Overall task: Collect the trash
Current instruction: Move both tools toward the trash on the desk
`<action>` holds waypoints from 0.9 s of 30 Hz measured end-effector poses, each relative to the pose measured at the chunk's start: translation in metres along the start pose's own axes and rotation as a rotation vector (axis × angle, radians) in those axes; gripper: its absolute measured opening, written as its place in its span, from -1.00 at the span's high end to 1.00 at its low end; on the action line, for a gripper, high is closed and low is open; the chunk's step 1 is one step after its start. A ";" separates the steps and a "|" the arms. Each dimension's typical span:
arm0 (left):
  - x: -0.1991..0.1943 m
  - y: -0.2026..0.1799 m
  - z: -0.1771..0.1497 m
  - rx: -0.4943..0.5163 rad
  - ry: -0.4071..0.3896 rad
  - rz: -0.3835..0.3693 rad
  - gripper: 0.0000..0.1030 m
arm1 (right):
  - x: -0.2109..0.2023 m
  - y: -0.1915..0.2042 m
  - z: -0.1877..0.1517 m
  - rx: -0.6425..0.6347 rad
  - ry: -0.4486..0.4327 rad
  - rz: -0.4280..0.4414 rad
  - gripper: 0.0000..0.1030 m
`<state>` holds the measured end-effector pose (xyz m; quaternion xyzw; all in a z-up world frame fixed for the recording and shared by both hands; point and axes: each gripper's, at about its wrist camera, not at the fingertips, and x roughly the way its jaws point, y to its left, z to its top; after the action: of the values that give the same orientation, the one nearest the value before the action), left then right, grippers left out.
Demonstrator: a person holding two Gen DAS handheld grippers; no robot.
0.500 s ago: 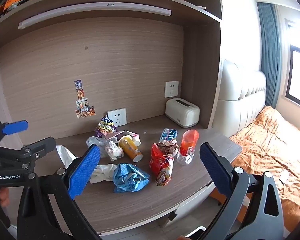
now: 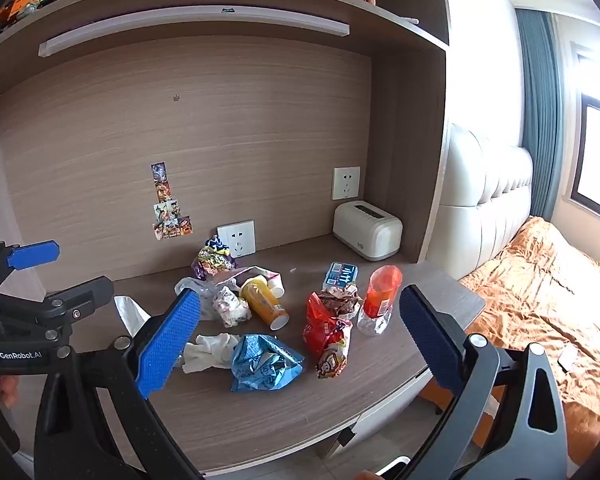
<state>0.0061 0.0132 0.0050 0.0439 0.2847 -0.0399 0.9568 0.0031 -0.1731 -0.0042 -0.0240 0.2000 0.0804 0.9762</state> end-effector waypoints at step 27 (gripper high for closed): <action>-0.001 0.004 -0.002 -0.004 -0.002 -0.013 -0.91 | 0.013 0.010 0.004 -0.007 0.027 0.023 -0.93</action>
<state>0.0044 0.0177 0.0040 0.0401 0.2844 -0.0453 0.9568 0.0143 -0.1612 -0.0060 -0.0261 0.2133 0.0921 0.9723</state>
